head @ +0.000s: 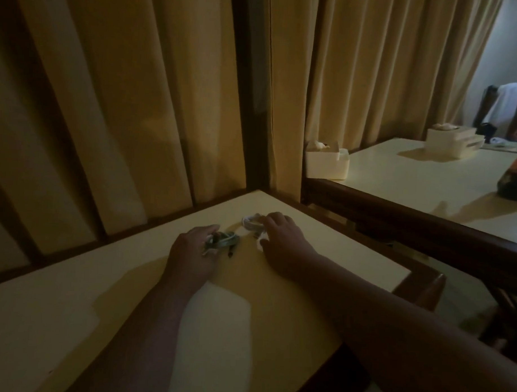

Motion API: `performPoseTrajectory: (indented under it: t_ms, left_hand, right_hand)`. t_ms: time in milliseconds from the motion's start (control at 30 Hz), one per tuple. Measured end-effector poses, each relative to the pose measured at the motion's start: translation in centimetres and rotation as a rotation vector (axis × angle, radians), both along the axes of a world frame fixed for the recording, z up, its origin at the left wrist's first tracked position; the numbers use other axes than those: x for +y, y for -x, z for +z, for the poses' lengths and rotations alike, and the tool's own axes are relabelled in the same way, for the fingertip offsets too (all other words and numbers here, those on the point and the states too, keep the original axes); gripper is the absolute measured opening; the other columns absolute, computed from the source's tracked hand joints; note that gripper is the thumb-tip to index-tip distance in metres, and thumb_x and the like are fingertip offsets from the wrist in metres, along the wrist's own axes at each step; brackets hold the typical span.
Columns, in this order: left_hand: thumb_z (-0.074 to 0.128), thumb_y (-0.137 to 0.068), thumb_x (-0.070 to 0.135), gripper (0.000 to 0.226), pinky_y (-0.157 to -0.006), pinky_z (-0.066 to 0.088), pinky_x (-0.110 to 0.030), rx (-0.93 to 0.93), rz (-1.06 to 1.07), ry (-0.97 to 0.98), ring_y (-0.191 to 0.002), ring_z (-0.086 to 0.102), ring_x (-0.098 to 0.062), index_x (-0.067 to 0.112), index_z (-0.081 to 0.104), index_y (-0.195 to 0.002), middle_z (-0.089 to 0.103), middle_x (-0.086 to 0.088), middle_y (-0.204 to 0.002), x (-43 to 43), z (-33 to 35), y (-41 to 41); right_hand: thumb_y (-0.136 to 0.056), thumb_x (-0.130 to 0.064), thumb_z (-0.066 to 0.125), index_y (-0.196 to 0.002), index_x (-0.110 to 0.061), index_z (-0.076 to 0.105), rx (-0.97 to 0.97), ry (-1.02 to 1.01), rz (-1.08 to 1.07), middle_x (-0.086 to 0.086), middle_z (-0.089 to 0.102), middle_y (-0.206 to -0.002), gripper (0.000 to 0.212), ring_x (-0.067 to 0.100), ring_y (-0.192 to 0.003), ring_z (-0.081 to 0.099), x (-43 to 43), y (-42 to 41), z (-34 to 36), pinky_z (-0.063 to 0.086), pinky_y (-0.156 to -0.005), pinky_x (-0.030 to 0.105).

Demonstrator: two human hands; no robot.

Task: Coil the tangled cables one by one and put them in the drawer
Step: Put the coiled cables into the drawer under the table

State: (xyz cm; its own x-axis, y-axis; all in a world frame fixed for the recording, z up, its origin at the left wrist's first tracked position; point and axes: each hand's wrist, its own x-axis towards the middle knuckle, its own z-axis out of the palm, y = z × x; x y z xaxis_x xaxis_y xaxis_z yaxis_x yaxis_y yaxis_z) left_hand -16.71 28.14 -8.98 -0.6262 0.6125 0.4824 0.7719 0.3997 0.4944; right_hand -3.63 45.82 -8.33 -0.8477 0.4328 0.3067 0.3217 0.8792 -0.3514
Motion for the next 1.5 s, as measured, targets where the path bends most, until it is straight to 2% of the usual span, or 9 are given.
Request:
performPoseTrajectory:
  t_ms: [267, 433, 733, 933, 1033, 1100, 1200, 1333, 1500]
  left_hand:
    - [0.073, -0.075, 0.005, 0.042, -0.094, 0.051, -0.031, -0.02, 0.04, 0.036, -0.105, 0.064, -0.02, 0.031, 0.074, -0.109, 0.072, 0.002, -0.108, 0.4, -0.4, 0.7]
    - [0.068, -0.08, 0.003, 0.041, -0.087, 0.05, -0.031, 0.024, 0.023, 0.033, -0.097, 0.062, -0.024, 0.031, 0.075, -0.109, 0.067, -0.005, -0.102, 0.4, -0.1, -0.2]
    - [0.079, -0.08, 0.018, 0.04, -0.091, 0.045, -0.026, 0.029, 0.012, 0.053, -0.097, 0.06, -0.014, 0.033, 0.071, -0.116, 0.064, 0.001, -0.107, -1.9, 0.8, -4.1]
    - [0.085, -0.074, 0.013, 0.04, -0.08, 0.055, -0.036, 0.137, -0.145, 0.046, -0.091, 0.065, -0.018, 0.021, 0.075, -0.112, 0.073, 0.001, -0.102, -5.2, 3.7, -10.2]
    - [0.087, -0.073, 0.016, 0.042, -0.072, 0.049, -0.019, 0.155, -0.202, 0.042, -0.086, 0.064, -0.009, 0.021, 0.075, -0.113, 0.072, 0.005, -0.103, -6.6, 5.0, -13.6]
    - [0.088, -0.072, 0.02, 0.043, -0.07, 0.045, -0.011, 0.151, -0.304, 0.057, -0.085, 0.064, -0.001, 0.022, 0.075, -0.113, 0.073, 0.008, -0.102, -7.0, 5.7, -16.6]
    - [0.088, -0.072, 0.026, 0.042, -0.065, 0.045, -0.007, 0.128, -0.48, 0.085, -0.088, 0.062, 0.008, 0.026, 0.073, -0.112, 0.071, 0.016, -0.101, -7.1, 6.0, -21.3]
    - [0.076, -0.081, 0.04, 0.037, -0.07, 0.05, -0.014, 0.136, -0.659, 0.157, -0.088, 0.062, 0.005, 0.029, 0.07, -0.116, 0.07, 0.017, -0.102, -5.5, 4.2, -26.1]
    - [0.078, -0.079, 0.033, 0.036, -0.071, 0.052, -0.02, 0.119, -0.726, 0.204, -0.084, 0.058, 0.001, 0.025, 0.071, -0.114, 0.07, 0.013, -0.098, -2.7, -0.2, -28.6]
  right_hand:
    - [-0.098, -0.014, 0.052, -0.145, -0.022, 0.047, -0.038, -0.044, 0.006, 0.004, 0.049, -0.146, 0.048, 0.023, -0.135, 0.043, 0.8, 2.1, -0.1, 0.041, -0.109, 0.043]
    - [-0.097, -0.014, 0.056, -0.137, -0.024, 0.054, -0.004, -0.103, 0.043, 0.0, 0.057, -0.135, 0.042, 0.019, -0.123, 0.049, 0.5, 1.2, 0.5, 0.045, -0.103, 0.038]
    - [-0.094, -0.009, 0.056, -0.133, -0.024, 0.058, -0.005, -0.161, 0.101, -0.003, 0.058, -0.131, 0.041, 0.013, -0.114, 0.05, -0.4, -4.8, 1.3, 0.047, -0.098, 0.034]
    - [-0.098, -0.005, 0.055, -0.12, -0.02, 0.067, 0.16, -0.063, 0.042, 0.0, 0.063, -0.118, 0.029, 0.015, -0.106, 0.06, -1.4, -13.9, 3.9, 0.051, -0.09, 0.031]
    - [-0.097, -0.011, 0.062, -0.117, -0.022, 0.065, 0.211, -0.06, 0.062, -0.009, 0.061, -0.112, 0.023, 0.0, -0.094, 0.06, -1.3, -19.8, 4.5, 0.047, -0.075, 0.013]
    - [-0.094, -0.01, 0.066, -0.116, -0.022, 0.064, 0.211, -0.024, 0.079, -0.012, 0.061, -0.111, 0.024, -0.007, -0.093, 0.058, -1.5, -24.0, 4.5, 0.045, -0.074, 0.008]
    - [-0.093, -0.009, 0.067, -0.112, -0.018, 0.067, 0.205, 0.062, 0.084, -0.013, 0.062, -0.11, 0.021, -0.004, -0.095, 0.063, -2.1, -28.8, 4.0, 0.051, -0.079, 0.01]
    - [-0.092, -0.012, 0.068, -0.105, -0.022, 0.07, 0.119, 0.082, 0.104, -0.014, 0.066, -0.103, 0.017, -0.002, -0.095, 0.066, -1.6, -32.7, 2.4, 0.053, -0.08, 0.014]
    - [-0.092, -0.018, 0.07, -0.096, -0.036, 0.063, -0.008, 0.071, -0.008, -0.018, 0.061, -0.089, 0.02, -0.007, -0.082, 0.063, -0.8, -33.5, 0.1, 0.051, -0.07, 0.012]
